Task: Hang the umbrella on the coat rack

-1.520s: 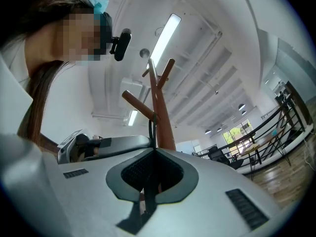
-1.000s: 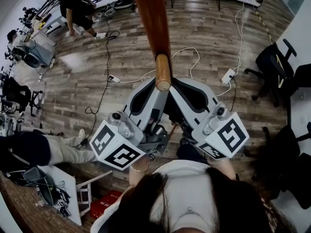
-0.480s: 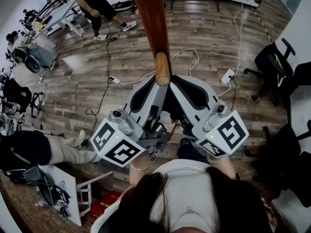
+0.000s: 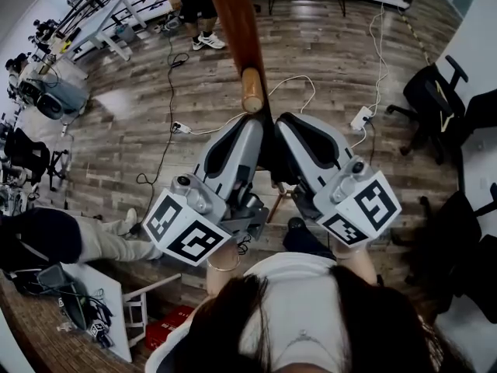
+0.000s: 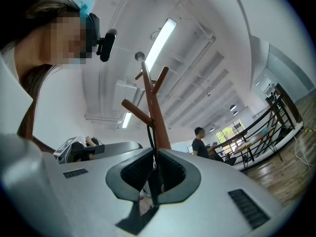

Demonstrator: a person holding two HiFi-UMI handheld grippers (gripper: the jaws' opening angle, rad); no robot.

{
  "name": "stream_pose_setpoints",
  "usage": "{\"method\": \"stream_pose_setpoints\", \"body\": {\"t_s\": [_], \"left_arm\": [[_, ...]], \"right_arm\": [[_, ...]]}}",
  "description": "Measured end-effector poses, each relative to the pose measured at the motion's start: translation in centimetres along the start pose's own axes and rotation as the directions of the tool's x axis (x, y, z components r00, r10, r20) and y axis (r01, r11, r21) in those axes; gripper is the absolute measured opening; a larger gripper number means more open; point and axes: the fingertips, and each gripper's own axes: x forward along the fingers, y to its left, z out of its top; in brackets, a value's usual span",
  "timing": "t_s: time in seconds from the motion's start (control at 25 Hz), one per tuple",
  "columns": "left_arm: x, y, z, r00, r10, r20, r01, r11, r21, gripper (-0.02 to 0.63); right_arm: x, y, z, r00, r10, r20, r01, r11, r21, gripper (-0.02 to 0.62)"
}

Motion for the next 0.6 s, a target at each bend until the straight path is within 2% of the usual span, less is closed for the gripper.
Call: {"method": "stream_pose_setpoints", "body": {"t_s": [0.6], "left_arm": [[-4.0,-3.2,0.1,1.000,0.011,-0.008,-0.010,0.997,0.081,0.012]], "right_arm": [[-2.6,4.2,0.6,0.999,-0.038,0.010,0.038,0.998,-0.058,0.040]]}}
